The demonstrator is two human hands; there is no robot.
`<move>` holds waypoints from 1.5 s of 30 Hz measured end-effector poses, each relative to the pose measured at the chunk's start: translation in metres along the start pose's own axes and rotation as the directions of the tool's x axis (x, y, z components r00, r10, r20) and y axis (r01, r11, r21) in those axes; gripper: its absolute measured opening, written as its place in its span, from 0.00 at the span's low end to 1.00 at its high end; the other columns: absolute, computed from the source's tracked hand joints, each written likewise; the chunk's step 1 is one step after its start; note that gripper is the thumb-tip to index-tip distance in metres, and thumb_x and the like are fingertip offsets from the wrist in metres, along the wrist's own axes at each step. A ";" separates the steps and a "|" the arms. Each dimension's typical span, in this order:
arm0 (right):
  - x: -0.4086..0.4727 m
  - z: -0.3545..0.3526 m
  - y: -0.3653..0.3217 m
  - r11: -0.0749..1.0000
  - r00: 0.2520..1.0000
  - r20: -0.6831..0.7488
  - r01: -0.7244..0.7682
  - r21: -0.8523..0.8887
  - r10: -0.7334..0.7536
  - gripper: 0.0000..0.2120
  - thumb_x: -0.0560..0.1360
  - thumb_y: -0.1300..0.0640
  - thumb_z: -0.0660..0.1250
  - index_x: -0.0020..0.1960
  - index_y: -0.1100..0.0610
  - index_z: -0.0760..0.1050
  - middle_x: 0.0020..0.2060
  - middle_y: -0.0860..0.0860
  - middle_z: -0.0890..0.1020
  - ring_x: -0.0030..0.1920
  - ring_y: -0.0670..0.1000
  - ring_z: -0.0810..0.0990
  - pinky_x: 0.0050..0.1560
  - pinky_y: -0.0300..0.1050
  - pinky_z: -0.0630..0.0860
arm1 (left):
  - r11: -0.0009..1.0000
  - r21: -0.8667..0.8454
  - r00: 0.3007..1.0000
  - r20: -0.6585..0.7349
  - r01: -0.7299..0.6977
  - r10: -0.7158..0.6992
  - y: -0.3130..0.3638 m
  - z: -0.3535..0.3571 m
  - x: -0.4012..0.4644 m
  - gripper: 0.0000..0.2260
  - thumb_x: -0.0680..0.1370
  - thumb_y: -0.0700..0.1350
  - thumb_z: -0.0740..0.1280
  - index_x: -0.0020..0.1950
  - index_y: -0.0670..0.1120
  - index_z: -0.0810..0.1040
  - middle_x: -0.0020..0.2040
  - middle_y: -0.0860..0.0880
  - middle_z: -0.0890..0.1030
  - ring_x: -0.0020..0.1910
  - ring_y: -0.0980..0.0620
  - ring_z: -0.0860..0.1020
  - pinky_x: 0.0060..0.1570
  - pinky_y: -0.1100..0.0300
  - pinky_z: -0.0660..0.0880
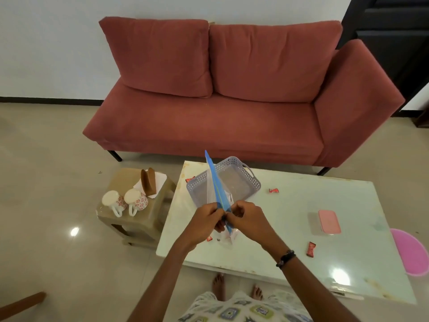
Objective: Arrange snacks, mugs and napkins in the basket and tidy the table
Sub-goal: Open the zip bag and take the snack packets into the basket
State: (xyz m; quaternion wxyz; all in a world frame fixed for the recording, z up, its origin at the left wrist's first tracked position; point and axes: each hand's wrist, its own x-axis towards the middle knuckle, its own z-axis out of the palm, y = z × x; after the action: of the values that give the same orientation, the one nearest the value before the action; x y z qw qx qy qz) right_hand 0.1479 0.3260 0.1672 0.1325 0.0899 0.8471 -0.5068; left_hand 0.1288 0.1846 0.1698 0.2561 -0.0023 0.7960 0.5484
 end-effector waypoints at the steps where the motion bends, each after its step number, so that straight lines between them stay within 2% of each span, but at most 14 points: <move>1: 0.000 -0.005 0.000 0.999 0.996 0.077 -0.033 -0.039 0.036 0.05 0.72 0.57 0.67 0.39 0.58 0.76 0.38 0.56 0.84 0.40 0.54 0.83 0.45 0.45 0.79 | 1.000 -0.005 1.000 0.003 -0.012 0.012 -0.004 0.002 -0.002 0.09 0.79 0.39 0.56 0.42 0.39 0.74 0.35 0.44 0.78 0.32 0.52 0.76 0.37 0.62 0.77; 4: 0.001 -0.016 -0.003 0.984 0.938 0.324 -0.068 -0.165 0.119 0.09 0.72 0.56 0.64 0.45 0.62 0.78 0.43 0.57 0.85 0.43 0.53 0.85 0.53 0.49 0.81 | 0.999 0.000 0.999 0.016 -0.043 0.043 -0.011 0.008 -0.005 0.09 0.79 0.37 0.56 0.44 0.39 0.74 0.34 0.45 0.77 0.29 0.57 0.75 0.35 0.63 0.76; 7: 0.003 -0.019 -0.007 0.967 0.921 0.388 0.056 -0.250 0.047 0.09 0.72 0.56 0.64 0.44 0.62 0.78 0.38 0.55 0.84 0.35 0.47 0.81 0.47 0.44 0.80 | 0.999 -0.009 0.999 0.029 -0.041 0.042 -0.011 0.012 -0.005 0.10 0.80 0.38 0.55 0.43 0.41 0.75 0.32 0.47 0.77 0.27 0.58 0.75 0.33 0.67 0.76; 10: -0.001 -0.015 -0.007 0.949 0.945 0.317 0.166 -0.269 -0.075 0.09 0.73 0.57 0.64 0.39 0.63 0.76 0.33 0.54 0.78 0.30 0.46 0.72 0.34 0.37 0.69 | 1.000 -0.009 0.998 0.064 0.016 -0.016 -0.008 0.012 -0.006 0.11 0.80 0.40 0.56 0.40 0.43 0.74 0.31 0.47 0.76 0.29 0.54 0.74 0.32 0.66 0.75; 13: -0.006 -0.010 0.000 0.948 0.960 0.236 0.208 -0.240 -0.151 0.11 0.74 0.57 0.65 0.36 0.63 0.74 0.30 0.54 0.75 0.28 0.46 0.67 0.33 0.36 0.64 | 0.994 0.046 0.984 0.141 0.103 -0.109 -0.006 0.008 -0.009 0.15 0.81 0.45 0.55 0.36 0.46 0.73 0.31 0.48 0.76 0.29 0.54 0.75 0.31 0.66 0.74; 16: -0.012 -0.004 0.006 0.957 0.968 0.196 0.198 -0.211 -0.157 0.11 0.73 0.56 0.65 0.35 0.61 0.73 0.31 0.58 0.78 0.30 0.48 0.69 0.35 0.40 0.67 | 0.985 0.034 0.968 0.186 0.168 -0.171 -0.008 0.008 -0.014 0.16 0.81 0.47 0.54 0.35 0.46 0.72 0.31 0.49 0.76 0.29 0.54 0.75 0.33 0.65 0.74; 20: -0.020 0.001 0.017 0.980 0.986 0.103 0.147 -0.136 -0.134 0.10 0.71 0.58 0.66 0.35 0.63 0.72 0.31 0.59 0.78 0.31 0.49 0.69 0.36 0.43 0.68 | 0.989 -0.076 0.977 0.183 0.124 -0.108 -0.015 0.015 -0.021 0.15 0.80 0.42 0.54 0.35 0.45 0.71 0.30 0.49 0.74 0.27 0.55 0.72 0.32 0.65 0.72; 23: -0.025 0.007 0.020 0.988 0.993 0.027 0.121 -0.095 -0.119 0.14 0.70 0.59 0.67 0.28 0.54 0.66 0.26 0.49 0.72 0.28 0.47 0.66 0.33 0.37 0.65 | 0.979 -0.178 0.987 0.140 0.102 -0.077 -0.023 0.022 -0.027 0.13 0.81 0.40 0.54 0.39 0.42 0.73 0.28 0.49 0.72 0.26 0.56 0.70 0.30 0.66 0.70; 29: -0.033 0.012 0.017 0.984 0.990 -0.058 0.122 -0.132 -0.130 0.18 0.71 0.58 0.67 0.28 0.49 0.62 0.24 0.46 0.70 0.26 0.46 0.66 0.29 0.31 0.65 | 0.975 -0.207 0.994 0.081 0.086 -0.070 -0.026 0.027 -0.030 0.13 0.81 0.40 0.56 0.38 0.42 0.73 0.24 0.55 0.72 0.25 0.57 0.69 0.28 0.66 0.69; 32: -0.036 0.014 0.014 0.984 0.989 -0.081 0.113 -0.140 -0.126 0.16 0.71 0.58 0.66 0.29 0.51 0.64 0.24 0.47 0.71 0.26 0.46 0.66 0.29 0.31 0.64 | 0.976 -0.198 0.995 0.072 0.088 -0.075 -0.026 0.027 -0.029 0.14 0.81 0.40 0.56 0.36 0.43 0.73 0.24 0.54 0.71 0.24 0.57 0.69 0.28 0.66 0.68; 35: -0.038 0.016 0.011 0.983 0.988 -0.103 0.100 -0.152 -0.116 0.11 0.71 0.59 0.66 0.32 0.57 0.67 0.26 0.52 0.73 0.28 0.48 0.65 0.31 0.36 0.64 | 0.971 -0.223 0.995 0.069 0.091 -0.078 -0.026 0.028 -0.031 0.14 0.80 0.39 0.56 0.35 0.43 0.71 0.25 0.52 0.70 0.24 0.57 0.67 0.27 0.66 0.67; 37: -0.041 0.017 0.009 0.978 0.987 -0.108 0.101 -0.183 -0.122 0.11 0.71 0.59 0.65 0.32 0.57 0.66 0.26 0.51 0.70 0.27 0.48 0.63 0.29 0.34 0.61 | 0.967 -0.237 0.994 0.064 0.096 -0.083 -0.025 0.029 -0.032 0.15 0.80 0.38 0.55 0.34 0.44 0.70 0.25 0.52 0.69 0.23 0.57 0.67 0.26 0.66 0.67; 40: -0.044 0.018 0.006 0.970 0.984 -0.128 0.090 -0.228 -0.122 0.13 0.71 0.60 0.64 0.31 0.57 0.63 0.24 0.48 0.65 0.26 0.49 0.60 0.29 0.35 0.64 | 0.958 -0.264 0.994 0.047 0.111 -0.102 -0.025 0.032 -0.033 0.16 0.80 0.37 0.55 0.32 0.44 0.69 0.24 0.53 0.69 0.23 0.57 0.66 0.26 0.66 0.65; 45: -0.047 0.015 0.006 0.975 0.979 -0.182 0.046 -0.216 -0.087 0.12 0.72 0.61 0.63 0.32 0.58 0.64 0.25 0.49 0.66 0.26 0.48 0.60 0.29 0.36 0.64 | 0.962 -0.260 0.994 -0.033 0.088 -0.100 -0.023 0.039 -0.035 0.17 0.79 0.36 0.55 0.29 0.45 0.67 0.23 0.52 0.67 0.22 0.56 0.66 0.24 0.66 0.64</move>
State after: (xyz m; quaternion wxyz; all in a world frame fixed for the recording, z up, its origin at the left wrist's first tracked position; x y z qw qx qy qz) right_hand 0.1959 0.3146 0.1697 0.0424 0.0950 0.9072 -0.4077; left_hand 0.1814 0.2004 0.1537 0.2613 -0.0860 0.7225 0.6343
